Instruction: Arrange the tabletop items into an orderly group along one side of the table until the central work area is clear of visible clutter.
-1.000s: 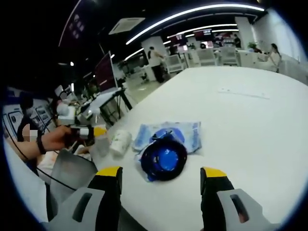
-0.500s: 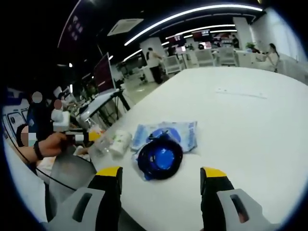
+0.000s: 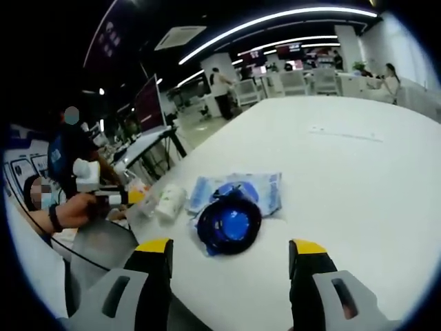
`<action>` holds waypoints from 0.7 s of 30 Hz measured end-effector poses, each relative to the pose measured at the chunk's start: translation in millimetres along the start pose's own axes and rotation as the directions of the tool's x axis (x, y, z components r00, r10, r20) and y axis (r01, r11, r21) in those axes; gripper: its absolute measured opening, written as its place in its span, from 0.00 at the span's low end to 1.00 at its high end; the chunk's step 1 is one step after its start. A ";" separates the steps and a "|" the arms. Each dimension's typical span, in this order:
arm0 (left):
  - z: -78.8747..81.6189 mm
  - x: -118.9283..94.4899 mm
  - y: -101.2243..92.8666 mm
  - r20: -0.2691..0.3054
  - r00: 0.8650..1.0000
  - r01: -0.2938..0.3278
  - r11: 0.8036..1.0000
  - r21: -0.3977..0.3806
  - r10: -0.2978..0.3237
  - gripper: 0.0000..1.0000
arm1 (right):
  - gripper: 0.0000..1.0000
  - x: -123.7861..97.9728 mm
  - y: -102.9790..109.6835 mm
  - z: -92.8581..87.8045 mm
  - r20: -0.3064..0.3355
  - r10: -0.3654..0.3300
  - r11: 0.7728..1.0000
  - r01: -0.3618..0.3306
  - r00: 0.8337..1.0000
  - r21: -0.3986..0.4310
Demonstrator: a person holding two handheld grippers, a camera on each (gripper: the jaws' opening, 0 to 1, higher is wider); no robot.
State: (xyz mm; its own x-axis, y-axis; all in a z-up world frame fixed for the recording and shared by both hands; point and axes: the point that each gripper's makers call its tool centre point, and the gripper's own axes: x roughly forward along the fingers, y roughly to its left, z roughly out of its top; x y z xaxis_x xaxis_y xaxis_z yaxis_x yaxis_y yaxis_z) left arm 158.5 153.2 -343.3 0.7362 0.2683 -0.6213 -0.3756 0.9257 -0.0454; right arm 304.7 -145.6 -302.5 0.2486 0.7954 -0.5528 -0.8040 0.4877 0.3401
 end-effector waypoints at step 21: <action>13.1 18.5 4.8 0.019 1.000 0.015 0.999 -0.041 -0.015 0.39 | 0.69 -10.7 -6.4 -5.6 0.019 -0.047 0.998 0.047 0.999 0.031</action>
State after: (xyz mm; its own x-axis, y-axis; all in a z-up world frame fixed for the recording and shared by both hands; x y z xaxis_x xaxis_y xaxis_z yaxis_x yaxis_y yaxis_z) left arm 177.6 166.1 -344.8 0.7520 0.2595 -0.6060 -0.3871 0.9179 -0.0873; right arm 304.2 -159.3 -303.0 0.2963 0.7780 -0.5540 -0.7746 0.5351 0.3372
